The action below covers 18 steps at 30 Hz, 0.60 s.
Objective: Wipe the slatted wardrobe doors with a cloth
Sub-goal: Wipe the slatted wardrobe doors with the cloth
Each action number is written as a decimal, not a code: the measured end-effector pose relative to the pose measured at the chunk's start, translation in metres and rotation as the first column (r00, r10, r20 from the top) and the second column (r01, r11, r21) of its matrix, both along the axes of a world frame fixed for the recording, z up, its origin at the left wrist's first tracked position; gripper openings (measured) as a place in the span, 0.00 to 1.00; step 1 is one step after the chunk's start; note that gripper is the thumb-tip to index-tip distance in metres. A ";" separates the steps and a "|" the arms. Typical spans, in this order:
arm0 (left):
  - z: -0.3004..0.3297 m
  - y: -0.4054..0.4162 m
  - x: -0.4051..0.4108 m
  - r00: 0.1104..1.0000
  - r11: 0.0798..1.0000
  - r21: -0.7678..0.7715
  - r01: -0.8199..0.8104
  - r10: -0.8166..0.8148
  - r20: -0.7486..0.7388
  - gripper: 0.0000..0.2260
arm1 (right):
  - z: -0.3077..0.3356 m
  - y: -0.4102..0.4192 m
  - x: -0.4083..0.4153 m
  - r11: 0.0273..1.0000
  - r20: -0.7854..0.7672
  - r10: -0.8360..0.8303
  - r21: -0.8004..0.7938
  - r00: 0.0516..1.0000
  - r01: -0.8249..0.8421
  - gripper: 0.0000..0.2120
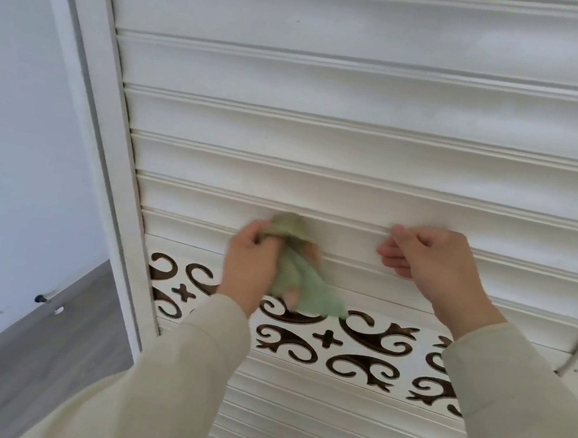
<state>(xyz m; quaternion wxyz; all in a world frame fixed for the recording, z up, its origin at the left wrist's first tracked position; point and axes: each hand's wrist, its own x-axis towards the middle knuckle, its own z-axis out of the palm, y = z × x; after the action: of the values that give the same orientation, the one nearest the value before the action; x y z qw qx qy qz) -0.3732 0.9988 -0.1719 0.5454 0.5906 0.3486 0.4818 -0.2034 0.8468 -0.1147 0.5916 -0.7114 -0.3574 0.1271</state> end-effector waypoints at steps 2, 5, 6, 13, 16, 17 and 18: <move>0.014 0.016 -0.015 0.949 0.967 -0.119 -0.226 0.246 0.196 0.04 | -0.001 -0.004 0.003 1.000 0.001 -0.007 0.012 1.000 0.007 0.13; 0.023 0.016 -0.023 0.905 0.920 -0.154 -0.360 0.385 0.183 0.06 | -0.004 -0.005 0.006 1.000 0.015 -0.012 0.017 1.000 0.012 0.13; 0.021 0.005 -0.016 0.934 0.941 -0.127 -0.314 0.330 0.134 0.06 | -0.005 -0.008 0.007 1.000 0.020 -0.002 0.013 1.000 0.002 0.13; -0.014 -0.085 0.020 0.914 0.865 -0.294 0.406 -0.394 0.099 0.10 | -0.022 -0.035 -0.003 0.988 0.010 0.145 -0.060 0.989 -0.144 0.14; -0.018 -0.114 0.024 0.871 0.764 -0.419 0.491 -0.422 0.251 0.16 | -0.036 -0.059 -0.005 0.964 -0.116 0.246 -0.075 0.962 -0.256 0.19; -0.018 -0.121 0.026 0.860 0.743 -0.434 0.509 -0.433 0.269 0.19 | -0.041 -0.066 -0.004 0.956 -0.152 0.273 -0.066 0.950 -0.285 0.20; -0.016 -0.128 0.028 0.861 0.734 -0.450 0.509 -0.434 0.265 0.21 | -0.046 -0.073 -0.002 0.949 -0.188 0.299 -0.044 0.935 -0.312 0.19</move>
<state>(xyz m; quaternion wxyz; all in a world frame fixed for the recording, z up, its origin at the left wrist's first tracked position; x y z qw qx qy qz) -0.3453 0.8705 -0.1882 0.8083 0.4596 0.2609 0.2596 -0.2054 0.7735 -0.1605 0.5680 -0.6539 -0.4043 0.2939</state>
